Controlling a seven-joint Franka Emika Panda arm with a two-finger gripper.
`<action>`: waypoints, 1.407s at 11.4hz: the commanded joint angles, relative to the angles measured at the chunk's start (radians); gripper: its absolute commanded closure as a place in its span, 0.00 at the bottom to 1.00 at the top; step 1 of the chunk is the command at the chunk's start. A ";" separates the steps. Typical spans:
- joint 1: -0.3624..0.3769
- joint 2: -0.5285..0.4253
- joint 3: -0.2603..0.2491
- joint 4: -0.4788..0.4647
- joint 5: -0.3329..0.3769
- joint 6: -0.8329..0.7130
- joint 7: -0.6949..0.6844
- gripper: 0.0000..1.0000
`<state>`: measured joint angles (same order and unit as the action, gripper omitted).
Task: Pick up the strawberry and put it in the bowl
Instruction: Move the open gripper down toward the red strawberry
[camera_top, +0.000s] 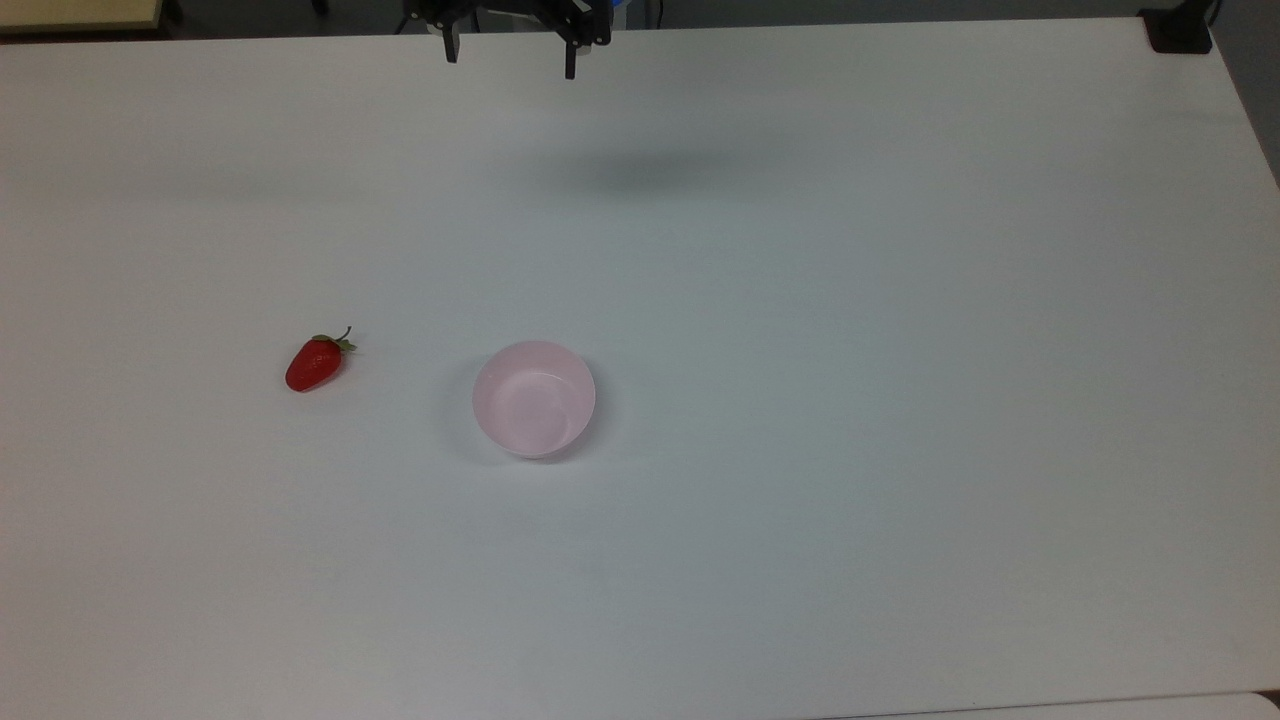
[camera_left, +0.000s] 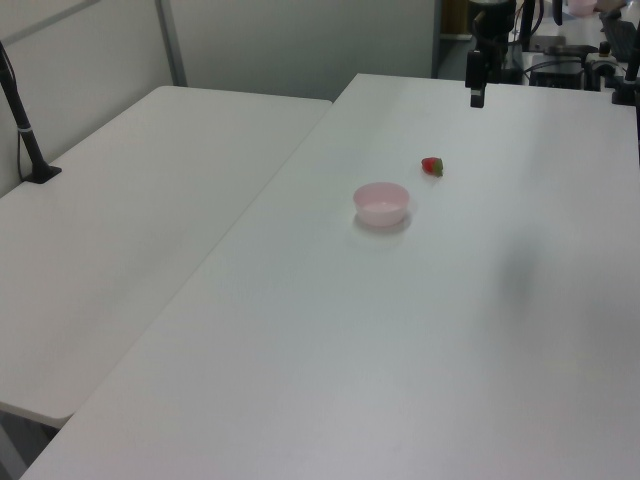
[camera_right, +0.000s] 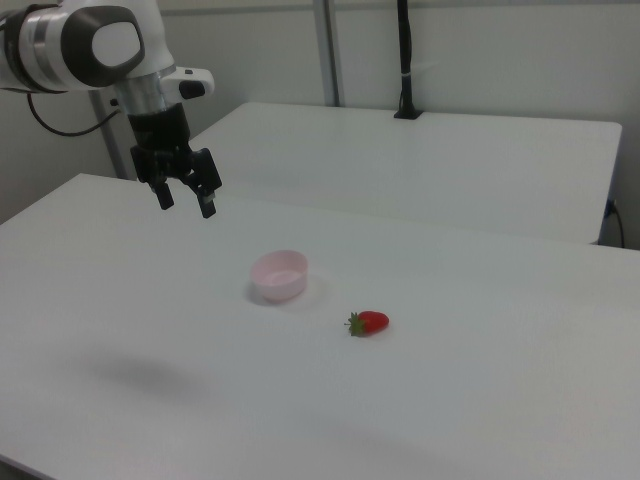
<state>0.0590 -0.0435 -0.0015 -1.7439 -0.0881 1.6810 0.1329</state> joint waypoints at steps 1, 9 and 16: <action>0.002 0.002 -0.015 0.001 0.008 0.009 0.011 0.00; -0.007 0.030 -0.018 0.007 0.011 0.017 0.010 0.00; -0.168 0.238 -0.020 0.109 0.042 0.182 0.092 0.00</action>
<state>-0.0715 0.1021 -0.0173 -1.6721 -0.0824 1.7539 0.1464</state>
